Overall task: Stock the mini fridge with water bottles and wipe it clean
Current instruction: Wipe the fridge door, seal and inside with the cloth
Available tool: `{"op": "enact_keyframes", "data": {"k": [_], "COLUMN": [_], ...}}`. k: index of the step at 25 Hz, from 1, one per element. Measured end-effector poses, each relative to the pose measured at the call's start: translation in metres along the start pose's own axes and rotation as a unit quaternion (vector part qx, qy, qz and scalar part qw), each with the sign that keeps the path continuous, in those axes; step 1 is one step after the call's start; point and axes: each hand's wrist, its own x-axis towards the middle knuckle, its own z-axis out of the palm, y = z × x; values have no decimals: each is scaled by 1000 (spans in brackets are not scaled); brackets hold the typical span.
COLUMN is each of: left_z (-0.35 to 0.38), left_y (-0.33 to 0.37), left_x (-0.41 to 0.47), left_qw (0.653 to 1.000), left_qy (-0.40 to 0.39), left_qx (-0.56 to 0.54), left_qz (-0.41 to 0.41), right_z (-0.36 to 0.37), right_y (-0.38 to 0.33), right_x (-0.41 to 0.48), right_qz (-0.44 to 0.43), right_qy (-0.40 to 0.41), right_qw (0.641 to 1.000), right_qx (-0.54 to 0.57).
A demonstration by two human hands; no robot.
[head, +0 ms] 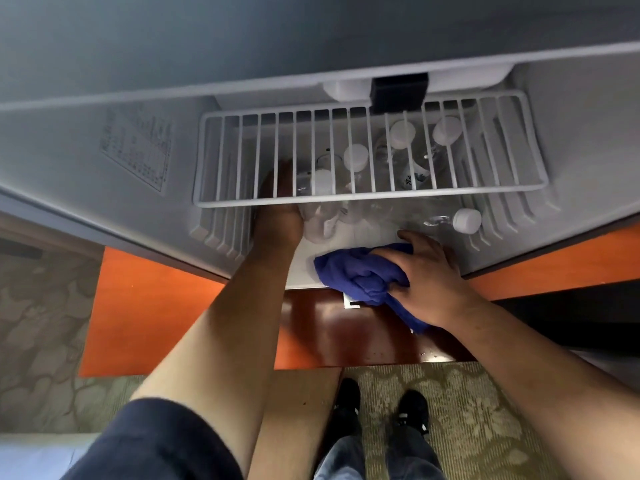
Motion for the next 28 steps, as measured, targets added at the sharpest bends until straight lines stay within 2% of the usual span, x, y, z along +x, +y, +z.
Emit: {"op": "enact_keyframes", "data": {"k": [2,7,9,11,14,17,22,25,28], "left_z": [3,16,17,17,16,13,7,13,16], "left_y": [-5,-6,-5,-7,-11,-9,9,-4,-6], "left_x": [6,5,5,7,10,4,-14,-15,-21], "left_qw": [999,994,997,992,986,995,998,994,976], "left_qy": [28,-15,21,1,-25,-28,51,32,29], "left_qx": [14,58,47,127,160,93,-15,-40,-136], "left_qz": [-10,-90,-51,-20,-26,-37,-38,-92,-168], "right_z": [1,-2,-2,-2,-3,-4,-4,-5,-6], "right_y": [0,1,1,0,0,1,-5,-7,-6], "right_x": [-1,-2,-3,-5,-7,-10,-11,-11,-9], "right_qz": [0,-6,-7,-6,-8,-11,6,11,9], "right_qy": [-1,0,-1,0,4,3,8,10,14], "right_qw": [1000,1000,1000,1000,1000,1000,999,998,997], "right_qx": [0,6,5,12,9,-1,39,60,80]}}
